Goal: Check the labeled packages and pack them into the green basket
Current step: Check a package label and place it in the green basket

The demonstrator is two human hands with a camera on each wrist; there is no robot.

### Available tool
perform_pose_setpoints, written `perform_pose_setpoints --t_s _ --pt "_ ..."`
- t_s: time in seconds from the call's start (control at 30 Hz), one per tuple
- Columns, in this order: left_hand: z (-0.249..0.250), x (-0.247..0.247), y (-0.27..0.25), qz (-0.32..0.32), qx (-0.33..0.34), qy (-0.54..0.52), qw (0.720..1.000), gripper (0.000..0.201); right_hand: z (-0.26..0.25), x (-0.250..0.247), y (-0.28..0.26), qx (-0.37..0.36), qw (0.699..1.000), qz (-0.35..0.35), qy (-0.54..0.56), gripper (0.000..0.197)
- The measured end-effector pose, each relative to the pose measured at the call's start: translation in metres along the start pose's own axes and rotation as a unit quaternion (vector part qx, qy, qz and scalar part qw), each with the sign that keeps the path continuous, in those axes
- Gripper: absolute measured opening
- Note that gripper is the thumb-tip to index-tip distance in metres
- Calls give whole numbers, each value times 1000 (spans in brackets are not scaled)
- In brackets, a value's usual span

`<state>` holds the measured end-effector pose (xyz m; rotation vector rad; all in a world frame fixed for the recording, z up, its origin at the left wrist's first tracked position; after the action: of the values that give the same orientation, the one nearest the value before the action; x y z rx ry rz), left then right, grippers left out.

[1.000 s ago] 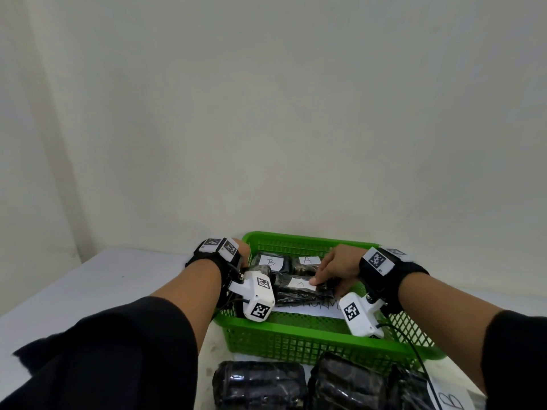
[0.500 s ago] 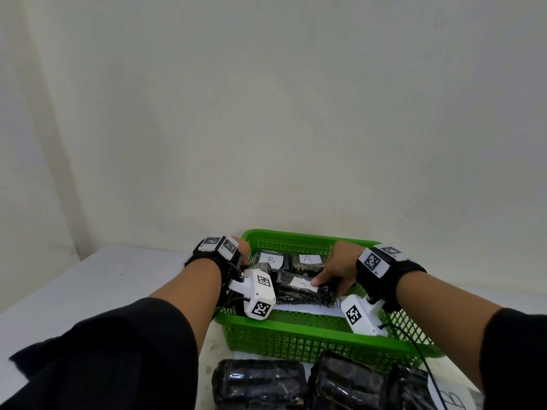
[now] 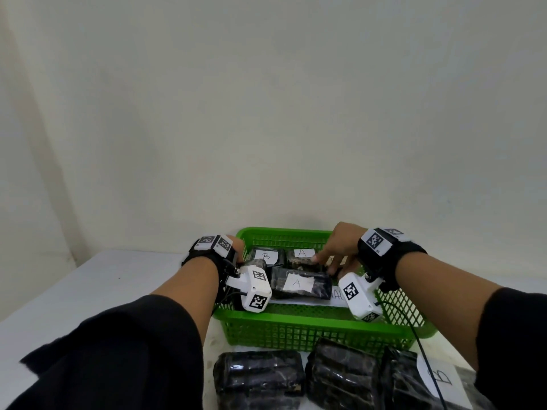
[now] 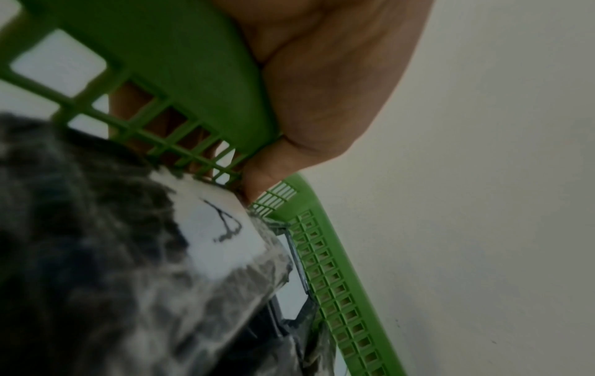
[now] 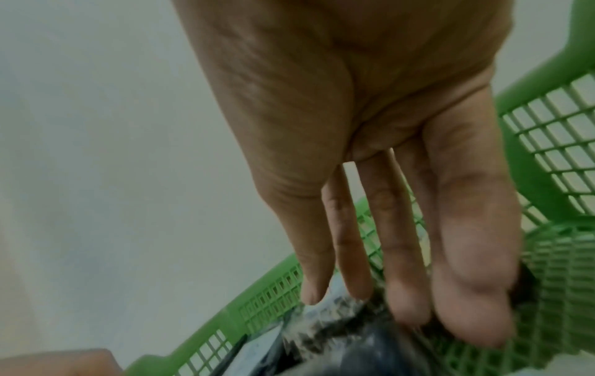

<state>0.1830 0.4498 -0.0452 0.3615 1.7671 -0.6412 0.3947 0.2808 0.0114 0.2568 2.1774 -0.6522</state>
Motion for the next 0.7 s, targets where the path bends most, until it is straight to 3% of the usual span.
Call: perform_pose_setpoints --t_s 0.1,0.2,0.23,0.33,0.43,0.57,0.7 --pt "0 -1 -1 4 -6 -2 1000 25 -6 -19 -17 -39 998 47 -10 31" --pt "1 -2 -4 3 -17 5 1000 44 -10 -36 -30 -71 990 107 -50 35" --pt "2 -3 -5 5 -20 5 1000 47 -8 -35 -33 -70 992 93 -50 37" --pt "6 -6 -9 11 -27 2 1000 49 4 -4 -42 -43 993 -50 -96 44" --pt "5 -8 -10 15 -23 -9 1000 49 6 23 -43 -42 984 -130 -115 41" --pt "1 -2 -2 9 -18 -3 1000 50 2 32 -33 -29 977 -143 -154 41" --pt "0 3 9 23 -4 6 1000 47 -6 26 -16 -41 979 -109 -165 9"
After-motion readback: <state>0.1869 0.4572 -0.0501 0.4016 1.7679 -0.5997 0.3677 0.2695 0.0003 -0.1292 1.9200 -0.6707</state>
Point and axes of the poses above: each hand's wrist, its own y-axis towards the middle knuckle, its own x-axis out of the palm, z = x × y, the point moved 8 cm from there along y, towards the middle knuckle, and after that the axes turned 7 degrees about x, right-handed, at the moved point
